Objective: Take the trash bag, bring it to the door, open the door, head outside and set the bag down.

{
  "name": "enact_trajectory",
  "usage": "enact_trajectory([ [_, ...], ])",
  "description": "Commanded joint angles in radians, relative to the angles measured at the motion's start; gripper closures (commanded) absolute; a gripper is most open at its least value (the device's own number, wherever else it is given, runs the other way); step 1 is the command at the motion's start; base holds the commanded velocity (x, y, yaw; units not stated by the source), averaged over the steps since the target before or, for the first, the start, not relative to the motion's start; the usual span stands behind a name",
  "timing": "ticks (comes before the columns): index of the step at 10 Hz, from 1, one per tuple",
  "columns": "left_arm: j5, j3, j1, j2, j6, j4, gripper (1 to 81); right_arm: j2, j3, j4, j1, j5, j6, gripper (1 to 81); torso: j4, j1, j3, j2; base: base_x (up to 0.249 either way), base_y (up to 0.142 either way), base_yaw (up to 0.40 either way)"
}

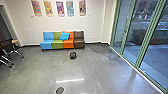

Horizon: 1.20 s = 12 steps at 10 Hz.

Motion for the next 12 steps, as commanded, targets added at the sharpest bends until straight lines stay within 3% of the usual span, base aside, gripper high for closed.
enact_trajectory([
  [1, 0.057, 0.019, -0.031, -0.003, 0.0, 0.003, 1.0, -0.002, 0.009, -0.007, 0.036, -0.068, -0.005, 1.0, 0.0, 0.0, -0.092, 0.0, 0.124, 0.0, 0.0],
  [2, 0.049, 0.019, -0.031, -0.003, 0.0, 0.004, 1.0, -0.001, 0.009, -0.007, 0.036, -0.068, -0.005, 1.0, 0.0, 0.0, -0.022, 0.0, 0.124, 0.0, 0.0],
  [4, 0.048, 0.019, -0.031, -0.003, 0.0, 0.003, 1.0, -0.001, 0.006, -0.007, 0.037, -0.067, -0.005, 1.0, 0.0, 0.0, -0.095, 0.0, 0.124, 0.0, 0.0],
  [7, 0.037, 0.019, -0.034, -0.003, 0.0, 0.003, 1.0, -0.004, 0.004, -0.005, 0.051, -0.068, -0.005, 1.0, 0.0, 0.001, -0.12, 0.001, 0.124, 0.0, 0.0],
  [8, 0.036, 0.019, -0.034, -0.003, 0.0, 0.003, 1.0, -0.004, 0.004, -0.007, 0.051, -0.067, -0.005, 1.0, 0.0, 0.001, -0.119, 0.001, 0.124, 0.0, 0.0],
  [9, 0.034, 0.02, -0.034, -0.003, 0.0, 0.003, 1.0, -0.002, 0.004, -0.008, 0.053, -0.067, -0.005, 1.0, 0.0, 0.001, -0.053, 0.001, 0.124, 0.0, 0.0],
  [10, 0.034, 0.019, -0.034, -0.001, 0.0, 0.003, 1.0, -0.002, 0.006, -0.008, 0.056, -0.068, -0.006, 1.0, 0.0, 0.001, -0.02, 0.001, 0.124, 0.0, 0.0],
  [11, 0.034, 0.019, -0.033, -0.003, 0.0, 0.003, 1.0, -0.001, 0.004, -0.008, 0.057, -0.068, -0.006, 1.0, 0.0, 0.001, -0.009, 0.001, 0.124, 0.0, 0.0],
  [12, 0.034, 0.02, -0.034, -0.003, 0.0, 0.003, 1.0, -0.002, 0.004, -0.008, 0.059, -0.068, -0.006, 1.0, 0.0, 0.001, -0.037, 0.001, 0.124, 0.0, 0.0],
])
